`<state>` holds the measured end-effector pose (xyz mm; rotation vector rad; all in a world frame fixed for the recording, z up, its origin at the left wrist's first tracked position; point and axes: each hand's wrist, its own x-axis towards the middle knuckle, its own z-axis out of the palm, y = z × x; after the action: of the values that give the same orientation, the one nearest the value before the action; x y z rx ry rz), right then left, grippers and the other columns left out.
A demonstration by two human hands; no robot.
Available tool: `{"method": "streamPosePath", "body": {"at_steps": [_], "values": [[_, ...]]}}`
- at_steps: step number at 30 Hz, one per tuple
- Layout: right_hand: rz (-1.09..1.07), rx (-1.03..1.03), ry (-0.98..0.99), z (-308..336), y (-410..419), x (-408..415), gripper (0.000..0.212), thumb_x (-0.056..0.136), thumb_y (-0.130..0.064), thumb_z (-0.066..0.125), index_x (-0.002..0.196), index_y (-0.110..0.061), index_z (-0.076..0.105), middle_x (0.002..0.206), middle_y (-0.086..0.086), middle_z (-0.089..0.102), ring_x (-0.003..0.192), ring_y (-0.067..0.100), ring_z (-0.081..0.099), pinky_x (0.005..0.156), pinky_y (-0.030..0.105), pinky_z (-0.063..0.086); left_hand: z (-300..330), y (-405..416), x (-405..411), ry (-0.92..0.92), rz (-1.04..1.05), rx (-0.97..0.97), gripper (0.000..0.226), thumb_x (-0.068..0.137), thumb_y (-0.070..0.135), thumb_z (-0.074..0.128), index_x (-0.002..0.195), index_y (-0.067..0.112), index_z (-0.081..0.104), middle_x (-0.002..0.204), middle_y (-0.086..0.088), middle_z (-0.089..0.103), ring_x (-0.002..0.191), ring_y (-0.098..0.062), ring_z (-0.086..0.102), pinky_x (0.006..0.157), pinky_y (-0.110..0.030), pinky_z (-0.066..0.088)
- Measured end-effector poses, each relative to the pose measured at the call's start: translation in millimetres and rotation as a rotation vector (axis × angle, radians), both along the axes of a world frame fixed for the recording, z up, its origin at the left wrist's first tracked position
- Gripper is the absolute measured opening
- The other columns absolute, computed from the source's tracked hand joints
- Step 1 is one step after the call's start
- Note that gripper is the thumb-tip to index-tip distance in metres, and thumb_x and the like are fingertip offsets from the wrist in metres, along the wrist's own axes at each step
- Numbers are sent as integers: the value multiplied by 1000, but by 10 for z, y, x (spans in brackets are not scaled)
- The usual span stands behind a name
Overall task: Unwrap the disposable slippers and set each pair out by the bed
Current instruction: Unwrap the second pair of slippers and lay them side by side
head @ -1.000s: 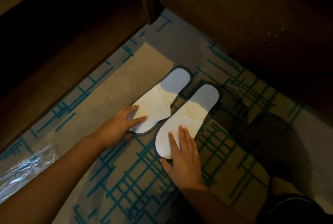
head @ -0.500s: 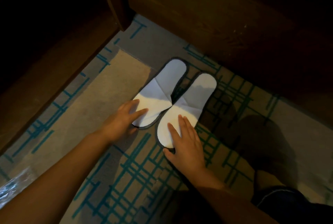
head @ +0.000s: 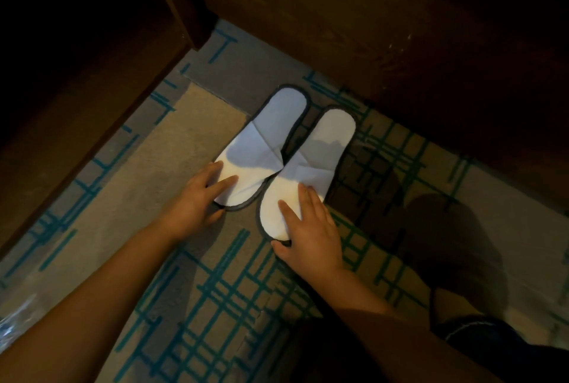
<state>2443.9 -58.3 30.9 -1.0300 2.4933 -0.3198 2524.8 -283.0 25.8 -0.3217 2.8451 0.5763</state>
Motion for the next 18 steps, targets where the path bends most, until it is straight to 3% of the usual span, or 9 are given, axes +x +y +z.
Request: {"method": "streamPosePath", "body": {"at_steps": [3, 7, 12, 18], "values": [[5, -11, -17, 29, -51, -89, 75, 80, -47, 60, 144, -22, 30, 158, 15, 8, 145, 32, 7, 117, 41, 15, -8, -56, -69, -6, 5, 5, 77, 69, 6, 75, 137, 16, 40, 151, -23, 25, 138, -40, 26, 111, -51, 32], [-5, -26, 10, 41, -68, -117, 76, 75, -47, 65, 141, -20, 37, 156, 18, 18, 144, 34, 16, 115, 43, 20, -15, -56, -141, 0, 16, 1, 75, 72, 8, 73, 139, 17, 38, 153, -20, 20, 141, -36, 23, 111, -37, 23], [-24, -32, 3, 35, -72, -111, 76, 74, -47, 66, 139, -19, 40, 155, 19, 21, 143, 35, 18, 114, 44, 22, -19, -75, -159, 0, 3, 15, 74, 70, 6, 75, 136, 13, 43, 150, -24, 25, 138, -41, 27, 110, -47, 29], [0, 8, -57, 49, -71, -130, 77, 81, -49, 58, 145, -22, 26, 158, 14, 5, 146, 30, 3, 117, 40, 12, -11, -83, -177, -5, -21, 1, 75, 68, 6, 76, 135, 12, 44, 148, -27, 28, 135, -43, 32, 108, -50, 33]]}}
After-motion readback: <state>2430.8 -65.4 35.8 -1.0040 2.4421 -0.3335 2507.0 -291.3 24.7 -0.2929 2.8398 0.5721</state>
